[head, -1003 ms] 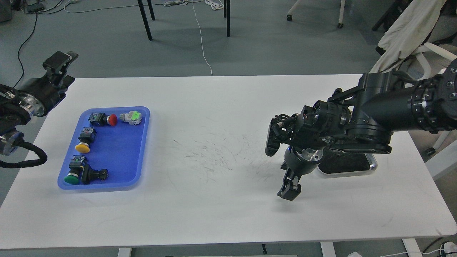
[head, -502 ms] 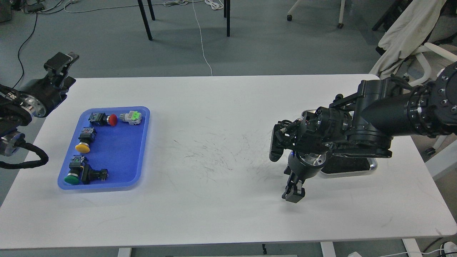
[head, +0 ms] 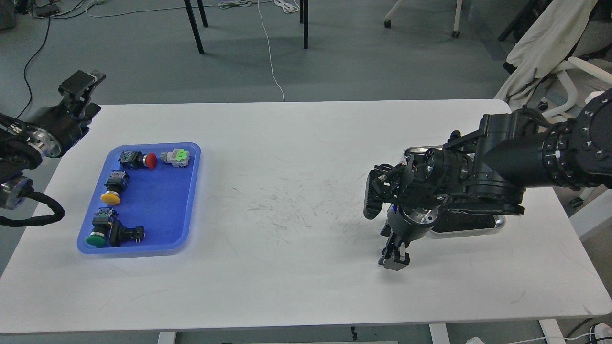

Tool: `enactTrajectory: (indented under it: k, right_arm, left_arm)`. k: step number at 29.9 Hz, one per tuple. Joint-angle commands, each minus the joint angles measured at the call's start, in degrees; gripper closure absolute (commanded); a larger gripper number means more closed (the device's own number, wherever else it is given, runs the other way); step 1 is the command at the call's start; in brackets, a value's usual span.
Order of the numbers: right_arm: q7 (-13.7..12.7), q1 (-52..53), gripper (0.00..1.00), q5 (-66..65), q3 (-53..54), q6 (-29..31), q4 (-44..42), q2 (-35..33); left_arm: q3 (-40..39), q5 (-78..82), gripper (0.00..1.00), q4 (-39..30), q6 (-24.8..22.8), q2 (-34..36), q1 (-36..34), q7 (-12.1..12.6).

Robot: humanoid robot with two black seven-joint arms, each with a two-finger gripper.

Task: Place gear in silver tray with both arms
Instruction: 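Lower the right gripper onto the black gear lying on the table, then close the right gripper around the black gear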

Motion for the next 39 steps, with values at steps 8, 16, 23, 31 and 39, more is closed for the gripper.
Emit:
enactTrajectory:
  k: [8,16,23,31,39]
  right_arm:
    - [0.0,0.9,0.36,0.0,0.1,0.0,0.7,0.1]
    - [0.0,0.6,0.41,-0.1,0.0,0.0,0.5,0.0]
    - [0.0,0.3,0.43,-0.1,0.0,-0.1,0.3,-0.2]
    - [0.0,0.4,0.48,0.4,0.1,-0.3,0.7,-0.1]
    - [0.0,0.6,0.53,0.6,-0.1,-1.4,2.4,-0.4]
  left_arm:
    - [0.0,0.1,0.08,1.3,-0.2,-0.4,0.1,0.0]
    - [0.0,0.1,0.08,1.3,-0.2,-0.5,0.1,0.0]
    - [0.0,0.0,0.08,1.3,-0.2,-0.7,0.1,0.0]
    - [0.0,0.0,0.08,1.3,-0.1,-0.8,0.1,0.0]
    - [-0.8,0.0,0.08,2.1,-0.1,-1.8,0.4,0.0]
